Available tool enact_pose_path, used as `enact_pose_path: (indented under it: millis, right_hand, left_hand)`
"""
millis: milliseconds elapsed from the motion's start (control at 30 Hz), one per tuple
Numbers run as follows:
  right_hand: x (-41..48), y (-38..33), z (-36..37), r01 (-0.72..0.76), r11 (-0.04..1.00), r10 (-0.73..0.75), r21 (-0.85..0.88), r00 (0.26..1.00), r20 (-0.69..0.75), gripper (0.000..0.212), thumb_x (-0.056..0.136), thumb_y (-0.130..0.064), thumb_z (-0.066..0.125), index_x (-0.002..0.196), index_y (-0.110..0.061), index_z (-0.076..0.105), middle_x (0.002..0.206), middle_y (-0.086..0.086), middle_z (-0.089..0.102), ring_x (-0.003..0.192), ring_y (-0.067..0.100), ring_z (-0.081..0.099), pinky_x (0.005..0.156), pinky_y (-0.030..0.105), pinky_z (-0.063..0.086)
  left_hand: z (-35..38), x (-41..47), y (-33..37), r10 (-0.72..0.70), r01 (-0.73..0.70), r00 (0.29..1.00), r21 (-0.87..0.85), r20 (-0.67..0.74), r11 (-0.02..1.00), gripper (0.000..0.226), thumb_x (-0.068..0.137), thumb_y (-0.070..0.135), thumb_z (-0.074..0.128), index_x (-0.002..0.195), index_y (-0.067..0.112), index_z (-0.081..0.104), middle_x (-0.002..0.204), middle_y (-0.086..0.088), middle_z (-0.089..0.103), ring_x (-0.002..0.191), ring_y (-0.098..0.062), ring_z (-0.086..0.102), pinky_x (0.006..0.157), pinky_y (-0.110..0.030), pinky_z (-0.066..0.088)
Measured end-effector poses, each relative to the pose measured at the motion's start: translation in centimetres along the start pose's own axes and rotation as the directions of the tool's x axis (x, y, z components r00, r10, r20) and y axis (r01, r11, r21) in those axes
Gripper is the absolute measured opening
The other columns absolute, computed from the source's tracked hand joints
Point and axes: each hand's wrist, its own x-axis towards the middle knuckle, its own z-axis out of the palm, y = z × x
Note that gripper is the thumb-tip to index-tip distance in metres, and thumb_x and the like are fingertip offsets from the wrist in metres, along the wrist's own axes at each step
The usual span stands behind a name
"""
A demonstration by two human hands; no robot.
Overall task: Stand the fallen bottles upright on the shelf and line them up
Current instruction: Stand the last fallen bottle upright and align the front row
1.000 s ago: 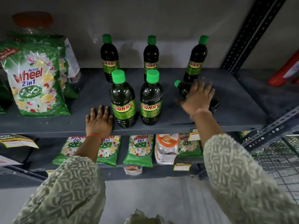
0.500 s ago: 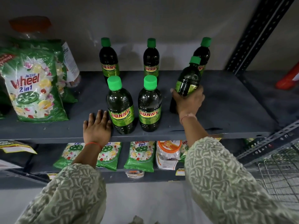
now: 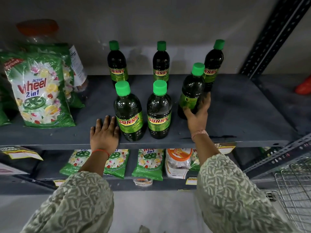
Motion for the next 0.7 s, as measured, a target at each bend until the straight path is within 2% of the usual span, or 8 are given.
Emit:
enact_pose_path:
  millis: [67, 133, 200, 267, 400, 467, 567, 700]
  right_hand:
    - [0.3, 0.2, 0.3, -0.014, 0.983, 0.007, -0.181, 0.999, -0.039, 0.112, 0.055, -0.040, 0.082, 0.143, -0.017, 0.018, 0.144, 0.006, 0.039, 0.133, 0.026, 0.034, 0.112, 0.053, 0.022]
    - [0.3, 0.4, 0.3, 0.002, 0.966, -0.015, -0.258, 0.999, -0.047, 0.102, 0.052, -0.035, 0.087, 0.134, -0.010, 0.032, 0.134, 0.014, 0.045, 0.125, 0.033, 0.040, 0.106, 0.050, 0.034]
    - [0.6, 0.7, -0.1, -0.002, 0.984, 0.003, -0.177, 1.000, 0.006, 0.080, 0.057, -0.019, 0.086, 0.119, -0.003, 0.037, 0.116, 0.012, 0.053, 0.108, 0.029, 0.053, 0.091, 0.029, 0.049]
    - [0.9, 0.5, -0.9, -0.032, 0.989, 0.043, -0.143, 0.996, 0.075, 0.063, 0.067, -0.005, 0.078, 0.114, -0.001, 0.037, 0.107, 0.009, 0.055, 0.100, 0.025, 0.055, 0.076, 0.012, 0.046]
    - [1.9, 1.2, -2.3, -0.034, 0.984, 0.076, -0.175, 0.968, 0.240, 0.056, 0.081, -0.001, 0.062, 0.132, -0.005, 0.038, 0.134, 0.015, 0.051, 0.123, 0.027, 0.048, 0.107, 0.040, 0.037]
    - [1.6, 1.2, -2.3, -0.036, 0.985, 0.076, -0.167, 0.968, 0.239, 0.068, 0.080, -0.015, 0.064, 0.139, -0.011, 0.031, 0.144, 0.013, 0.042, 0.133, 0.028, 0.038, 0.113, 0.048, 0.029]
    - [1.5, 0.7, -1.1, -0.021, 0.971, 0.058, -0.237, 0.987, 0.149, 0.104, 0.062, -0.034, 0.081, 0.142, -0.010, 0.020, 0.146, 0.015, 0.033, 0.135, 0.029, 0.027, 0.114, 0.047, 0.023]
    - [1.4, 0.5, -0.3, -0.026, 0.978, 0.041, -0.206, 0.997, 0.069, 0.078, 0.055, -0.017, 0.086, 0.118, -0.003, 0.043, 0.122, 0.019, 0.051, 0.116, 0.034, 0.048, 0.097, 0.041, 0.042]
  left_hand:
    - [0.0, 0.0, 0.0, 0.000, 0.000, 1.000, -0.001, -0.004, 1.000, 0.052, 0.098, 0.034, 0.023, 0.148, 0.024, 0.014, 0.160, 0.001, 0.011, 0.148, -0.027, 0.005, 0.120, -0.044, 0.009]
    - [0.0, 0.0, -0.1, 0.000, 0.000, 1.000, 0.001, -0.004, 1.000, 0.052, 0.098, 0.034, 0.023, 0.148, 0.024, 0.015, 0.160, 0.001, 0.011, 0.148, -0.027, 0.006, 0.120, -0.044, 0.010]
    - [0.0, 0.0, -0.2, 0.002, -0.002, 1.000, -0.005, -0.010, 1.000, 0.052, 0.098, 0.034, 0.024, 0.148, 0.023, 0.015, 0.160, 0.000, 0.012, 0.148, -0.027, 0.006, 0.120, -0.044, 0.009]
    - [0.0, -0.1, -0.3, 0.004, -0.004, 1.000, -0.013, -0.012, 1.000, 0.052, 0.098, 0.034, 0.024, 0.148, 0.023, 0.015, 0.160, 0.001, 0.011, 0.148, -0.027, 0.006, 0.120, -0.044, 0.008]
    - [0.0, 0.1, -0.1, 0.005, -0.005, 1.000, -0.010, 0.000, 1.000, 0.052, 0.098, 0.034, 0.023, 0.148, 0.024, 0.014, 0.160, 0.002, 0.009, 0.148, -0.027, 0.004, 0.120, -0.044, 0.007]
    - [0.1, 0.0, -0.1, 0.000, 0.000, 1.000, -0.003, 0.008, 1.000, 0.052, 0.098, 0.035, 0.023, 0.148, 0.025, 0.012, 0.160, 0.002, 0.009, 0.148, -0.026, 0.004, 0.120, -0.044, 0.007]
    - [0.0, 0.0, -0.2, 0.000, 0.000, 1.000, -0.008, 0.001, 1.000, 0.052, 0.098, 0.035, 0.022, 0.148, 0.025, 0.011, 0.160, 0.002, 0.008, 0.148, -0.026, 0.004, 0.120, -0.043, 0.007]
    - [-0.1, -0.1, -0.2, 0.007, -0.007, 1.000, 0.007, 0.009, 1.000, 0.053, 0.098, 0.036, 0.021, 0.148, 0.024, 0.010, 0.160, 0.002, 0.008, 0.148, -0.026, 0.004, 0.120, -0.043, 0.007]
